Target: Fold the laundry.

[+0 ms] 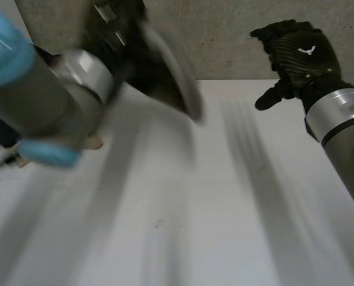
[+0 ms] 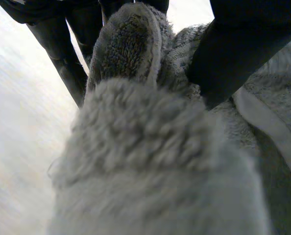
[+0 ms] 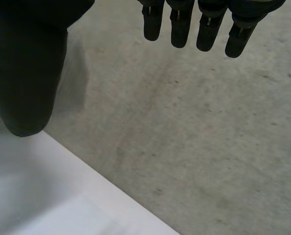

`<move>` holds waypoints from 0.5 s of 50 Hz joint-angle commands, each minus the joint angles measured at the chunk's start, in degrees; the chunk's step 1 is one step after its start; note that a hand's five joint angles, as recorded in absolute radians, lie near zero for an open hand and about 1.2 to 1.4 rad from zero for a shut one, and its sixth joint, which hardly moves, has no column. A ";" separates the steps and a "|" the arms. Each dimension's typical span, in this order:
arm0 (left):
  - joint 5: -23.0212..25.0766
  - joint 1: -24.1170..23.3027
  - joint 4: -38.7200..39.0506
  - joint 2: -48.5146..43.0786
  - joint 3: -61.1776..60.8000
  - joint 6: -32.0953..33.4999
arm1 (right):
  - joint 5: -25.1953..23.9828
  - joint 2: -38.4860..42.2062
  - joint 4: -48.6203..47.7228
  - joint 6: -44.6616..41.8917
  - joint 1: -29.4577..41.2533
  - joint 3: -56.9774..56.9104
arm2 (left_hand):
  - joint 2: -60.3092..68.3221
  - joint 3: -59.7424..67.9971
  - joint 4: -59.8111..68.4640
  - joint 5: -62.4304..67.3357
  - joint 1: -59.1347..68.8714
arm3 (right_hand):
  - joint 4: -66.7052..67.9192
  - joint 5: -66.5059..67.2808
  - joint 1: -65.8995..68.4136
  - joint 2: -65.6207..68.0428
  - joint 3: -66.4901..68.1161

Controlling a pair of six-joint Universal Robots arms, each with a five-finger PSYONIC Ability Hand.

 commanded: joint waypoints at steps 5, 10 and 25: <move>0.22 -9.87 -9.07 -8.43 -13.52 0.37 | -0.15 5.57 6.30 -0.21 -5.07 -4.43 | -57.71 -57.62 -58.72 -55.40 -51.42 | -1.98 -2.75 -3.26 -1.97 -1.92; -1.18 -7.16 -8.74 1.30 -17.20 0.63 | -0.33 8.57 13.59 -0.82 -4.89 -7.25 | -57.71 -57.62 -58.72 -55.40 -51.42 | -1.98 -2.75 -3.26 -1.97 -1.92; 5.92 9.37 -3.02 16.10 -36.70 2.74 | -0.33 14.81 20.99 -9.17 4.95 -3.48 | -57.71 -57.62 -58.72 -55.40 -51.42 | 3.74 2.97 2.45 3.74 3.80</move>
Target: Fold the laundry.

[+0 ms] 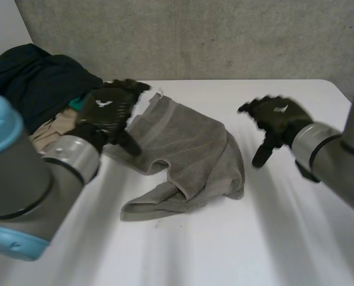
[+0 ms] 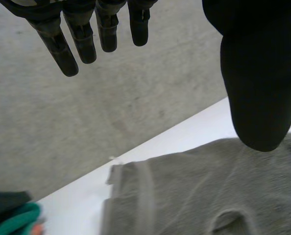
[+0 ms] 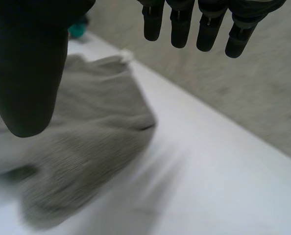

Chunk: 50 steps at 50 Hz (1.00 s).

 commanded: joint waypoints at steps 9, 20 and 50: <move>9.67 11.96 5.38 -0.14 -13.67 3.88 | 1.56 7.26 -16.72 -4.39 9.61 9.41 | -1.79 -2.28 -1.60 -2.80 -0.76 | 2.05 1.29 0.78 2.07 2.12; 9.85 13.10 10.30 -4.00 -12.53 3.62 | 8.33 16.86 -25.80 -10.97 15.69 4.94 | -1.79 -2.28 -1.60 -2.80 -0.76 | 68.01 67.25 66.74 68.03 68.08; 9.42 2.65 -4.98 -31.34 11.91 -1.83 | -8.19 -19.88 -19.83 6.59 13.50 6.17 | 19.79 19.29 19.97 18.78 20.82 | 68.02 67.25 66.74 68.03 68.08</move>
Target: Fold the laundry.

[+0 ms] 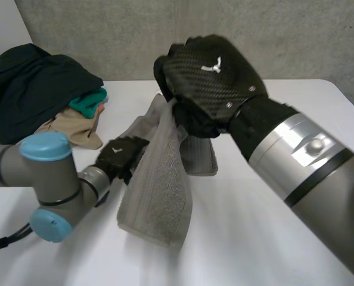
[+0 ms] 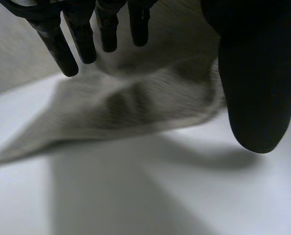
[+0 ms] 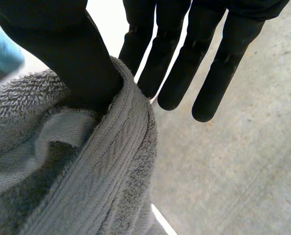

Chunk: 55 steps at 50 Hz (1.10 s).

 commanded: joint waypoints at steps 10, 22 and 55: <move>-12.00 4.23 2.34 12.07 -1.52 -3.76 | 2.13 -1.24 -0.53 6.51 -13.27 -1.34 | 68.21 67.72 68.40 67.20 69.24 | 11.55 14.00 16.06 12.62 12.07; -0.67 10.21 7.81 35.80 -12.06 -5.87 | 3.10 8.33 -1.23 7.75 -20.94 -6.26 | 68.21 67.72 68.40 67.20 69.24 | 11.55 14.00 16.06 12.62 12.07; 0.75 7.66 2.44 27.99 -17.25 -2.00 | 15.49 17.84 8.78 -12.04 -17.34 -2.76 | 13.90 13.41 14.08 12.89 14.92 | -56.94 -54.48 -52.42 -55.86 -56.41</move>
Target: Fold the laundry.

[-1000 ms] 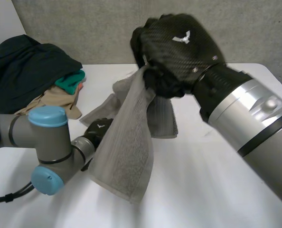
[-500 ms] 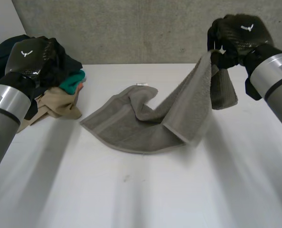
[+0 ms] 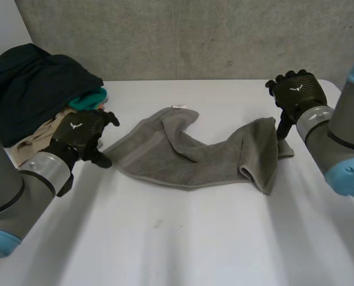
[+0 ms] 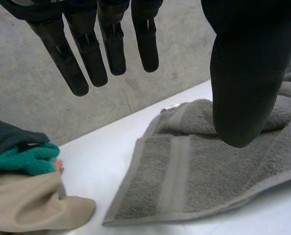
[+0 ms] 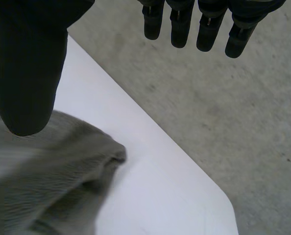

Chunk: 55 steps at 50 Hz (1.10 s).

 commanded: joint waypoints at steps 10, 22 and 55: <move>-0.28 0.43 0.45 2.19 -1.63 -0.95 | -0.07 -1.75 -1.27 18.04 4.99 15.83 | -1.36 -1.59 -0.56 -0.37 -2.44 | 3.95 3.33 3.17 3.99 4.00; -0.28 1.22 0.53 2.71 -2.86 -0.95 | 7.56 14.24 -10.49 15.49 4.73 6.88 | -3.38 -3.61 -2.58 -2.39 -4.46 | 53.81 53.18 53.02 53.84 53.85; -5.72 -3.26 1.67 -14.76 3.80 0.89 | -4.64 -23.80 11.82 6.08 18.09 -9.21 | -15.87 -16.10 -15.07 -14.88 -16.95 | 67.90 67.27 67.11 67.93 67.94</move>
